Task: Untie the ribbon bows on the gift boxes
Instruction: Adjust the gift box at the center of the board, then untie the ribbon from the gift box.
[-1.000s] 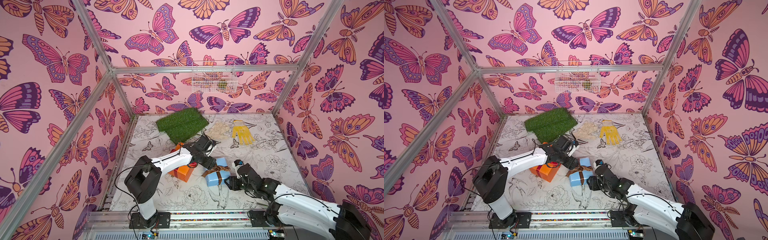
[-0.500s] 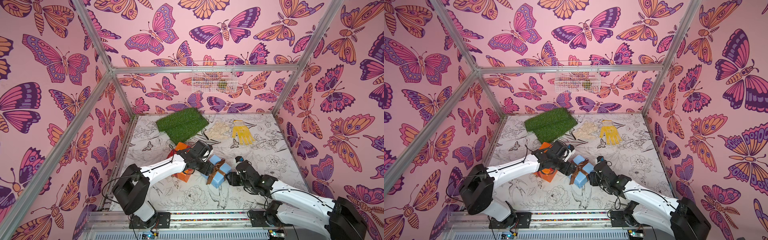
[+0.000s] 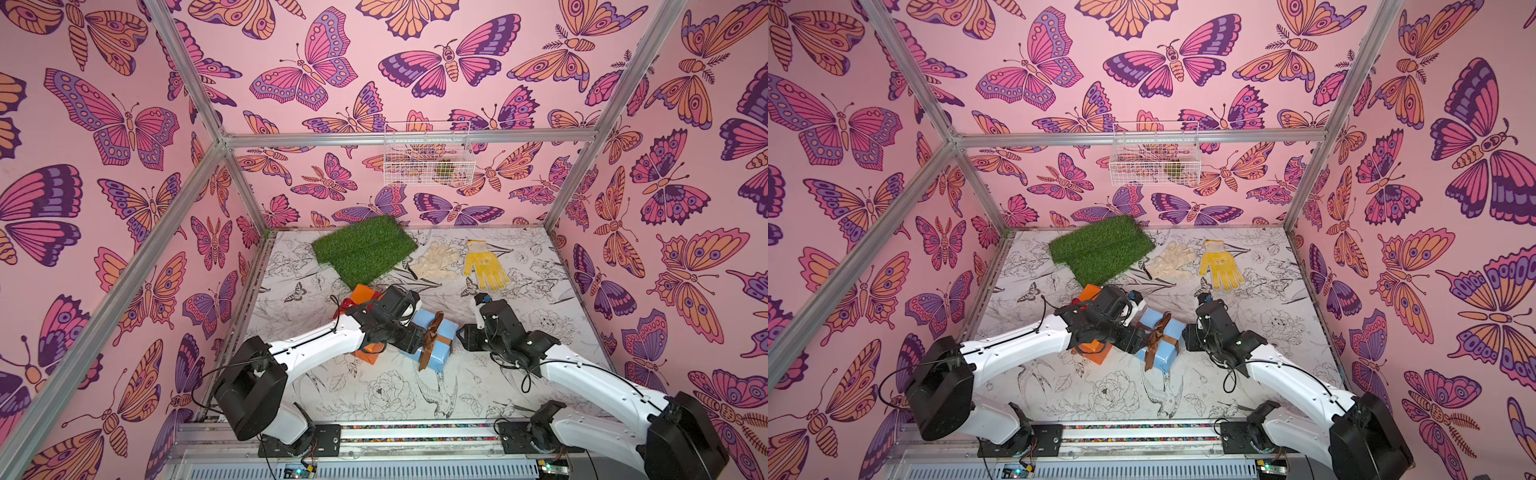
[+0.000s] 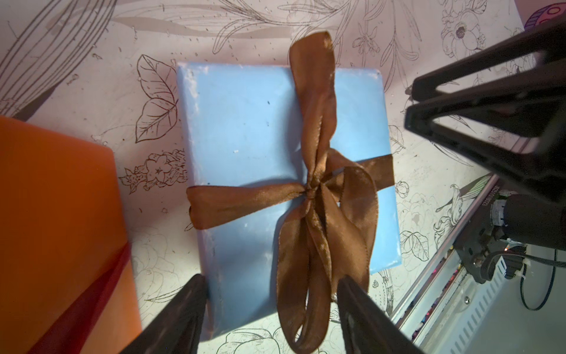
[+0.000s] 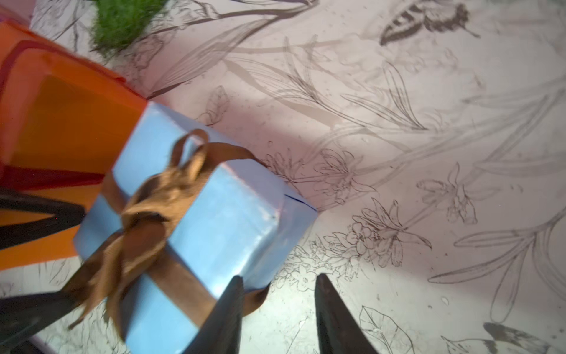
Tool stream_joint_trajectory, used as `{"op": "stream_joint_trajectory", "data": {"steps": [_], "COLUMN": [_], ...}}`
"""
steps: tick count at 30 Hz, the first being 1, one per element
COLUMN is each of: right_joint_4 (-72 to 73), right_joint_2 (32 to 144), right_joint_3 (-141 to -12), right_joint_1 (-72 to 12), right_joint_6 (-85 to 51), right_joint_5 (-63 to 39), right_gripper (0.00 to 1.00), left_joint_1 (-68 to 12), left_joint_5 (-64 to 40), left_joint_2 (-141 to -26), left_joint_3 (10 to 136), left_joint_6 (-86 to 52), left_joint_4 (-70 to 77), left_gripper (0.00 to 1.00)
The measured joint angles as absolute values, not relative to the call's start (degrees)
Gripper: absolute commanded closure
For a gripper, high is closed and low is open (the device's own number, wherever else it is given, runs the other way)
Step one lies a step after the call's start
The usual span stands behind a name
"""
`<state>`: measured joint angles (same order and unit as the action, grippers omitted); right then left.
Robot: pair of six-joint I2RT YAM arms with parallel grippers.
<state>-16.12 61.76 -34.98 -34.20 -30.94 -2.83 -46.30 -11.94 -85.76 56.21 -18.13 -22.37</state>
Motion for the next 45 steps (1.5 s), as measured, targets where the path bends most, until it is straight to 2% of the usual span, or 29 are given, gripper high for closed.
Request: {"op": "stream_joint_trajectory", "data": {"steps": [7,11,14,17,33,45], "right_joint_4": [-20.6,-20.8,-20.8,-20.6,-14.8,-13.6], "right_joint_2": [56.6,57.9,60.3,62.9,69.3,69.6], "right_joint_3": [-38.8,-40.0,-40.6,-40.6,-40.5,-40.4], "right_joint_1": [-39.6,-43.2,-46.2,-47.8,-49.2,-49.2], "right_joint_6": [-30.0,-30.2,-30.3,-31.1,-34.2,-34.8], "right_joint_5": [-6.8,-8.1,-7.8,-7.8,-7.5,-5.8], "right_gripper": [0.70,0.69,0.74,0.74,0.74,0.72], "left_joint_1": [-46.3,-46.3,-46.3,-46.3,-46.3,-46.3], "left_joint_5": [-10.4,-9.6,-9.2,-9.2,-9.2,-9.2], "left_joint_2": [-85.5,-86.0,-87.0,-87.5,-86.7,-85.7], "left_joint_3": [56.2,56.2,56.2,56.0,52.7,51.8], "left_joint_6": [-18.4,-18.4,-18.4,-18.4,-18.7,-18.7], "left_joint_4": [-22.3,-22.2,-22.0,-21.1,-17.7,-17.0], "left_gripper": [0.34,0.34,0.34,0.33,0.33,0.33]}}
